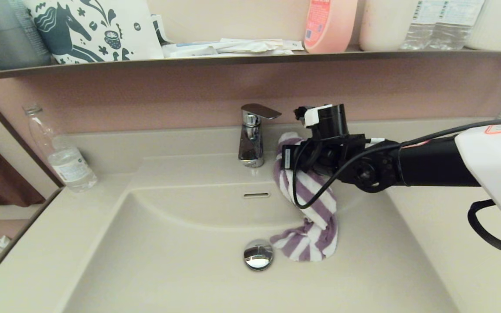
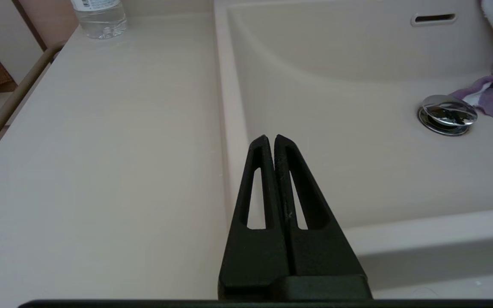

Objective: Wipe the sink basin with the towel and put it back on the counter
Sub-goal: Wipe the sink

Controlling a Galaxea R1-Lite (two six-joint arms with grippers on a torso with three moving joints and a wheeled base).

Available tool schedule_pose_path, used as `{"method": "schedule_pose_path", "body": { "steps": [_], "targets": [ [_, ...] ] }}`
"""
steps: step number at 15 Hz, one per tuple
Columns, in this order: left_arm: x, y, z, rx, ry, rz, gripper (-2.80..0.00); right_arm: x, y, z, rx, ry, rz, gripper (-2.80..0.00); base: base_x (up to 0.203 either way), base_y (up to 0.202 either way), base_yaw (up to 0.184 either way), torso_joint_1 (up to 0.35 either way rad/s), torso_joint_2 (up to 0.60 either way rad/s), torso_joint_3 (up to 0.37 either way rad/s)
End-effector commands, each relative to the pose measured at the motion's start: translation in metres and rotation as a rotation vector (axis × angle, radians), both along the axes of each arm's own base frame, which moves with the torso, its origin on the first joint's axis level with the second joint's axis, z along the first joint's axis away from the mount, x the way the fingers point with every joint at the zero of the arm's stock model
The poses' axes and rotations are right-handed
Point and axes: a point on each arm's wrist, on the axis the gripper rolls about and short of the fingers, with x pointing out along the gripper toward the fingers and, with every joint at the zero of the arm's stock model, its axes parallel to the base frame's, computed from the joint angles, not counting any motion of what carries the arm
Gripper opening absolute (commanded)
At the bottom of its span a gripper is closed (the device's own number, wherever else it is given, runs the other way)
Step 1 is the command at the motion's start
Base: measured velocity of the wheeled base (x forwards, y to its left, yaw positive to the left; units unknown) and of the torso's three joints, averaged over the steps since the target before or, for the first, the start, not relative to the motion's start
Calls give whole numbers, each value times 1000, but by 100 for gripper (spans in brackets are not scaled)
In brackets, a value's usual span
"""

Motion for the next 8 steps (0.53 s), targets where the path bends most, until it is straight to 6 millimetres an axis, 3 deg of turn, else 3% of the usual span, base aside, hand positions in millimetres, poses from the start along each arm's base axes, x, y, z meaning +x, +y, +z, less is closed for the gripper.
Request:
{"method": "schedule_pose_path", "body": {
  "steps": [1,4,7,8],
  "targets": [
    [0,0,0,0,1,0,-280,3,7,-7,-2,5,6,-280,0,0,0,0,0,0],
    [0,0,0,0,1,-1,-280,12,-10,-3,-6,-3,-54,-280,0,0,0,0,0,0],
    [0,0,0,0,1,0,-280,12,-42,13,-11,4,-118,-280,0,0,0,0,0,0],
    [0,0,0,0,1,0,-280,12,-61,15,-25,28,-154,-280,0,0,0,0,0,0]
  ]
}}
